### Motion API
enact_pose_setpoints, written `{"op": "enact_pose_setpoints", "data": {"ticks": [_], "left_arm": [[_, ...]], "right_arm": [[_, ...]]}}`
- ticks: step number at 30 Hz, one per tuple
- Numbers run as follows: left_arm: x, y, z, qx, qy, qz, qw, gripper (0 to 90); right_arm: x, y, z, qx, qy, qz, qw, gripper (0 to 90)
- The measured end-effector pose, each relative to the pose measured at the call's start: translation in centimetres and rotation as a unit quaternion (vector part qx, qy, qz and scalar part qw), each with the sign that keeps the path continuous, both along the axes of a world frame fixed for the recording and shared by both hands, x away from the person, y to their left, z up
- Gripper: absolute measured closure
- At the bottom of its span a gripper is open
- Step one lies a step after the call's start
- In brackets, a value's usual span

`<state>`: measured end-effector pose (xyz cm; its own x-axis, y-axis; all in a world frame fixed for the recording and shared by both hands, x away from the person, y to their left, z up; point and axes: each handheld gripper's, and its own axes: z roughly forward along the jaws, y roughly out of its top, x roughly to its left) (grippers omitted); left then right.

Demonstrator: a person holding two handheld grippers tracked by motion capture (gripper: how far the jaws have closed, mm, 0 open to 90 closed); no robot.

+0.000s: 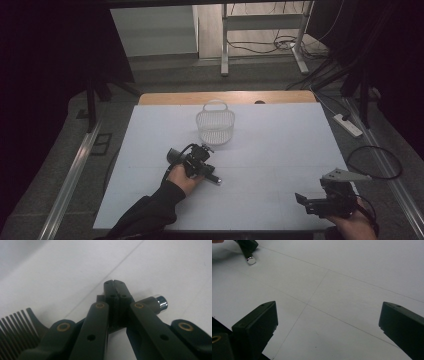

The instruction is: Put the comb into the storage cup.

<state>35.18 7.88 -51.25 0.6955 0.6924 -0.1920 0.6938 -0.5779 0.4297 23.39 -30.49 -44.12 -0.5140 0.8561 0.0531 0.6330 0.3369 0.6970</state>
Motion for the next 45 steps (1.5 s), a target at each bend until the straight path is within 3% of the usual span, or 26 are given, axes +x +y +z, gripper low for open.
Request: {"op": "enact_pose_setpoints", "data": {"ticks": [11,19,38,45], "left_arm": [[-1.8,0.0,0.0,0.011,0.017,-0.011,0.9997,89.0],[-2.7,1.8,0.0,0.003,0.041,-0.006,0.9992,89.0],[-4.8,5.7,0.2,0.043,0.057,0.008,0.9974,89.0],[-5.3,7.3,0.2,0.050,0.064,0.025,0.9964,89.0]], "right_arm": [[0.0,0.1,0.0,-0.002,-0.002,0.001,1.0000,2.7],[0.0,0.1,0.0,-0.003,0.000,0.000,1.0000,2.7],[0.1,0.1,-0.1,-0.006,0.005,-0.003,1.0000,2.7],[0.1,0.2,-0.1,-0.007,0.005,-0.003,1.0000,2.7]]}}
